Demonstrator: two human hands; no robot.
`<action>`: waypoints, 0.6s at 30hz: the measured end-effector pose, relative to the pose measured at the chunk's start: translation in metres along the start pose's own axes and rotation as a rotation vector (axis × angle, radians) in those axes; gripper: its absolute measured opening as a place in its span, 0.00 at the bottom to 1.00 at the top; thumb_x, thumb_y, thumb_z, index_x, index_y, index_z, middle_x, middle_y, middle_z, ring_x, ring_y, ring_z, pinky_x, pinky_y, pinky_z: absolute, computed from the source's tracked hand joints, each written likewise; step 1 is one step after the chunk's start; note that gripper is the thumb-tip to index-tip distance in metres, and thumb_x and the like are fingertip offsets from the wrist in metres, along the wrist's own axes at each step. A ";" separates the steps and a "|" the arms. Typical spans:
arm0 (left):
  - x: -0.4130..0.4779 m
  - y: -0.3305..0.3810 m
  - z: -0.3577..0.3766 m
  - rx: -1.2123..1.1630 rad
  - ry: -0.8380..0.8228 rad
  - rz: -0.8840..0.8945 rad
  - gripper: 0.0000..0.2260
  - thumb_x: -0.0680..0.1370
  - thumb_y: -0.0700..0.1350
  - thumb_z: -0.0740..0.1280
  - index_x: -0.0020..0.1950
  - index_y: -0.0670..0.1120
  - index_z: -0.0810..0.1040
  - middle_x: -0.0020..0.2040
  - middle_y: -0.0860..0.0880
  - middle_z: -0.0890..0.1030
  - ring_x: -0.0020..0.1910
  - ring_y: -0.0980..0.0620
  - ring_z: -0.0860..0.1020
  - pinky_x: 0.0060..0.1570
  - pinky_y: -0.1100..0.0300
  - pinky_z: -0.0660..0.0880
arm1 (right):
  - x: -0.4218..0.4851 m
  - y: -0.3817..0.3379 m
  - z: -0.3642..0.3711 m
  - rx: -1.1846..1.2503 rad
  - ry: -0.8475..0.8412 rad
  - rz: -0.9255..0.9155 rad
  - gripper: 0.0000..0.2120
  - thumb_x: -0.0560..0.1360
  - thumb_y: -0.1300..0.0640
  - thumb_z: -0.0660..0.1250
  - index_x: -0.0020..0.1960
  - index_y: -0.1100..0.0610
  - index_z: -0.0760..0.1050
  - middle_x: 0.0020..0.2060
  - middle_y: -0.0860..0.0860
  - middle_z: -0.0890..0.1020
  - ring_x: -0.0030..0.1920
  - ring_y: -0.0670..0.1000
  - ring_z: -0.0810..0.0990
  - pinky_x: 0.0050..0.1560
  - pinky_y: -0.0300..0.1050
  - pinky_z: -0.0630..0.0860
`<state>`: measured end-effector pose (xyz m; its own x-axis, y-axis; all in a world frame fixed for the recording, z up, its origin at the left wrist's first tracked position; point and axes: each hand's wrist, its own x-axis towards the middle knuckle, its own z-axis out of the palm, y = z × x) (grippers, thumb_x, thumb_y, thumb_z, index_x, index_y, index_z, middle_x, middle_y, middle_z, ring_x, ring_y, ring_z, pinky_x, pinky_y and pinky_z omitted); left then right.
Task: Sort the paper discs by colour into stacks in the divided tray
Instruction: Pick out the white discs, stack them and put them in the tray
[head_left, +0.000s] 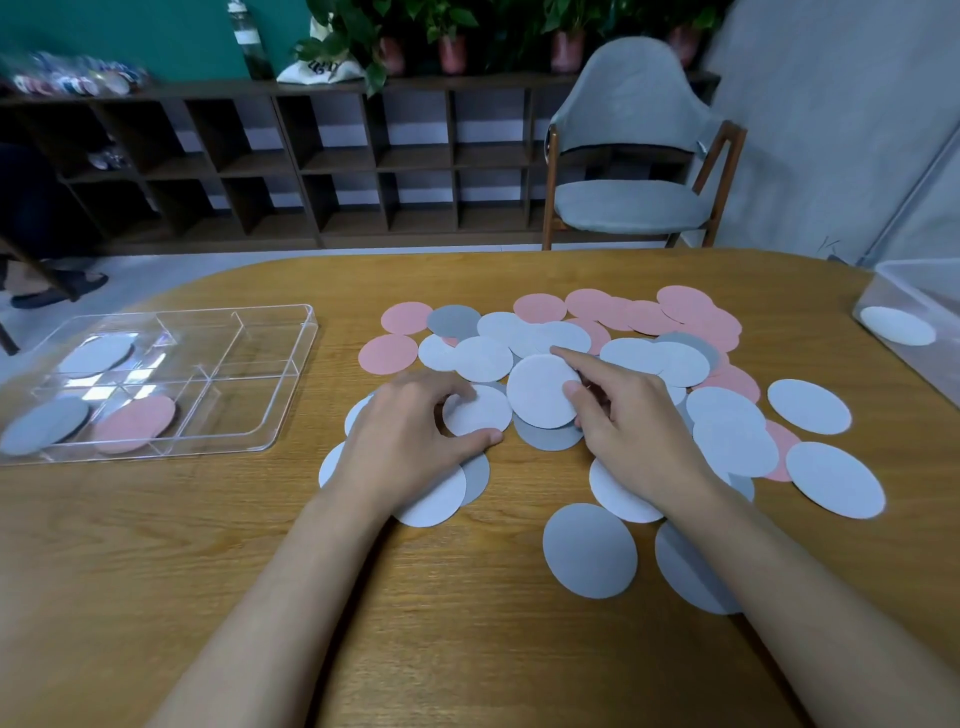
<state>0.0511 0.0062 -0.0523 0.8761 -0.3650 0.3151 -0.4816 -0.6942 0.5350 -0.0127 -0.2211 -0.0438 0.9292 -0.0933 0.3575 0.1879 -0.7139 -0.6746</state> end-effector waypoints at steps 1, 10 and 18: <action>0.000 0.001 -0.001 0.001 0.008 0.008 0.20 0.68 0.60 0.80 0.56 0.54 0.84 0.47 0.58 0.81 0.46 0.56 0.76 0.45 0.55 0.75 | 0.000 0.000 -0.001 0.007 0.012 0.007 0.19 0.84 0.60 0.62 0.74 0.51 0.75 0.39 0.37 0.79 0.44 0.42 0.79 0.45 0.28 0.71; -0.003 0.012 -0.007 -0.212 0.033 0.108 0.24 0.68 0.51 0.83 0.62 0.55 0.81 0.59 0.63 0.82 0.53 0.58 0.80 0.50 0.67 0.73 | 0.001 0.001 -0.004 0.113 0.022 0.140 0.19 0.84 0.58 0.62 0.74 0.48 0.74 0.35 0.56 0.82 0.39 0.47 0.81 0.42 0.32 0.74; -0.003 0.013 0.007 -0.223 0.057 0.260 0.27 0.68 0.51 0.84 0.64 0.51 0.80 0.61 0.60 0.80 0.58 0.58 0.78 0.52 0.56 0.79 | 0.000 -0.001 0.004 0.191 -0.111 0.139 0.19 0.86 0.57 0.57 0.73 0.43 0.74 0.32 0.48 0.83 0.35 0.44 0.83 0.47 0.36 0.78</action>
<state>0.0422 -0.0060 -0.0518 0.7233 -0.4723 0.5037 -0.6877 -0.4273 0.5869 -0.0118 -0.2176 -0.0452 0.9776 -0.0967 0.1872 0.1033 -0.5547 -0.8256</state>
